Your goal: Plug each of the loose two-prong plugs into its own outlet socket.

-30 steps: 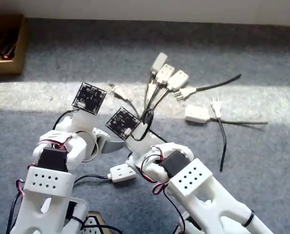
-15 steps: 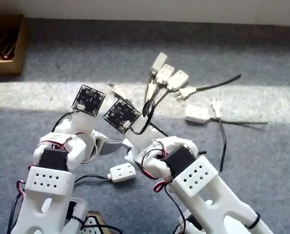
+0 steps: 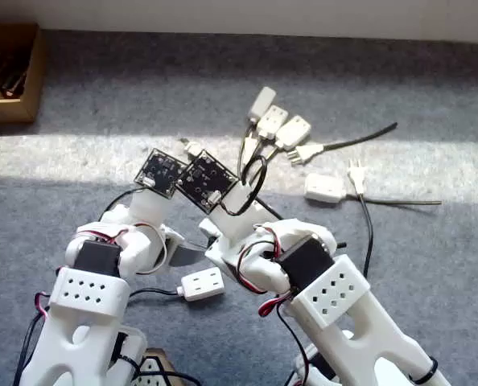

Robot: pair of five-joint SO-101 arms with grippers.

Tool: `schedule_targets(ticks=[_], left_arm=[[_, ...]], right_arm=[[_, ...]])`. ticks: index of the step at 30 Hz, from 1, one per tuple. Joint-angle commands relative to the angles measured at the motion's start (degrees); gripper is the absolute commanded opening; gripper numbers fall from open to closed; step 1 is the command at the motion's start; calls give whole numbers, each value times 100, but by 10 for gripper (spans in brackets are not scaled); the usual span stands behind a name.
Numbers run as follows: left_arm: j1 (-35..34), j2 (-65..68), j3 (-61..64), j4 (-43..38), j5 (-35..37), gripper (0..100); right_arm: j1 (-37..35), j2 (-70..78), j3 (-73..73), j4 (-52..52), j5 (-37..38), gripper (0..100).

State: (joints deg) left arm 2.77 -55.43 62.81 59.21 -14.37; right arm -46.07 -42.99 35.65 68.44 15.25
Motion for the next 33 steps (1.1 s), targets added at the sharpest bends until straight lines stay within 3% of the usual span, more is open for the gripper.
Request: schedule_targets(ticks=[1,5,16,27,33], left_arm=[[-655,-66,-330,-290,-53,421],[-927,-66,-338,-431,-18,421],[-110,-75,-374,-440,220,421],[-13,-75,-752,-800,492,421],[884,-66,-497,-492,475,421]], right_arm=[[207,-4,-180,356,-18,6],[312,-13,31,514,-26,6],[277,-13,57,470,-44,6],[171,-13,75,470,-62,6],[-31,-4,48,295,-70,6]])
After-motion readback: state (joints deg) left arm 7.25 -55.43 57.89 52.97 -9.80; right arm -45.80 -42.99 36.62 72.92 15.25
